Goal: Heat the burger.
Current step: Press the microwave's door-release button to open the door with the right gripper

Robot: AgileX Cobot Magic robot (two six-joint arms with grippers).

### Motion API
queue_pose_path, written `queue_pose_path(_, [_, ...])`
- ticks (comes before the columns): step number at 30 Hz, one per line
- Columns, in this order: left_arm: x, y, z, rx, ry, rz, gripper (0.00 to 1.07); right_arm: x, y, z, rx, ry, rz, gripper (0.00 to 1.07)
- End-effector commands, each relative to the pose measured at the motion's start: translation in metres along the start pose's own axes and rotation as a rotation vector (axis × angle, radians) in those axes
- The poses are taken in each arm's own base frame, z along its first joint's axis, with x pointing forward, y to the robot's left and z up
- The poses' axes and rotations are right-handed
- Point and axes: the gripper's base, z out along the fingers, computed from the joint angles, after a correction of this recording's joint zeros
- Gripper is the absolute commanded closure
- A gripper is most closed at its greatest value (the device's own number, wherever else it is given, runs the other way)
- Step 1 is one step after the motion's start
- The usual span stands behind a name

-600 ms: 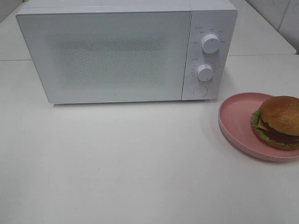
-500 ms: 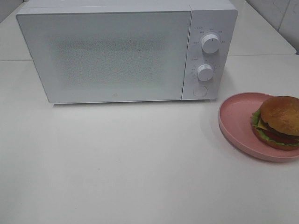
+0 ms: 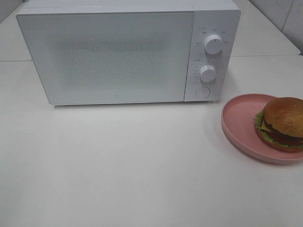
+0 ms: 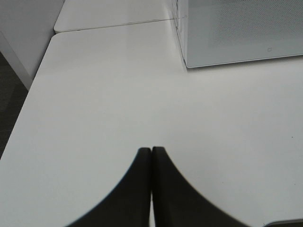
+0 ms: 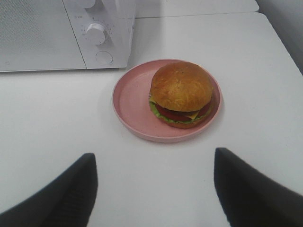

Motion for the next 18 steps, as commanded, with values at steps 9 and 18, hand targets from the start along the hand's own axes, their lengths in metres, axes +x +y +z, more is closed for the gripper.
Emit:
queue_pose_path(9, [0.0011,-0.0008,-0.0030,0.003,-0.036,-0.001,1.06,0.0014,0.0007,-0.0030,0.002,-0.040,-0.007,0.41])
queue_pose_path(18, [0.0011,-0.0008,-0.0030,0.003,-0.036,-0.001,1.06,0.0014,0.0007,-0.0030,0.002,-0.040,-0.007,0.41])
